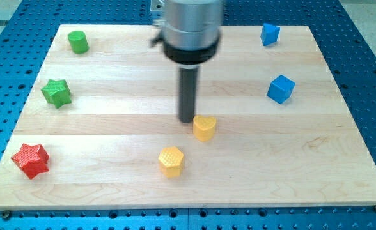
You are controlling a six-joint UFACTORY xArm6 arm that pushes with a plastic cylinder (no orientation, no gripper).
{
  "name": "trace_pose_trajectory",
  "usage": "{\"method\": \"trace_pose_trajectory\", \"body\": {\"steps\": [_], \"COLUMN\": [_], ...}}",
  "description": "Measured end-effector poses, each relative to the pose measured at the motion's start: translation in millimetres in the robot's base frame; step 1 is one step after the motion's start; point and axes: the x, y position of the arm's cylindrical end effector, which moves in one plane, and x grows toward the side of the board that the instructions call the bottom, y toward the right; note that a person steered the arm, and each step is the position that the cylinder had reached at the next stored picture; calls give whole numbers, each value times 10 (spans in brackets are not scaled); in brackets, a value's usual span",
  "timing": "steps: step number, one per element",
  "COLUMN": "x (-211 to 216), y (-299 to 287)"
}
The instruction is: Move the yellow heart towards the bottom right corner of the board
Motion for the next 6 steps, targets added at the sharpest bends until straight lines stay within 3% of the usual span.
{"method": "trace_pose_trajectory", "body": {"steps": [1, 3, 4, 5, 6], "x": [230, 546, 740, 794, 751], "y": [144, 1724, 2069, 2124, 1643]}}
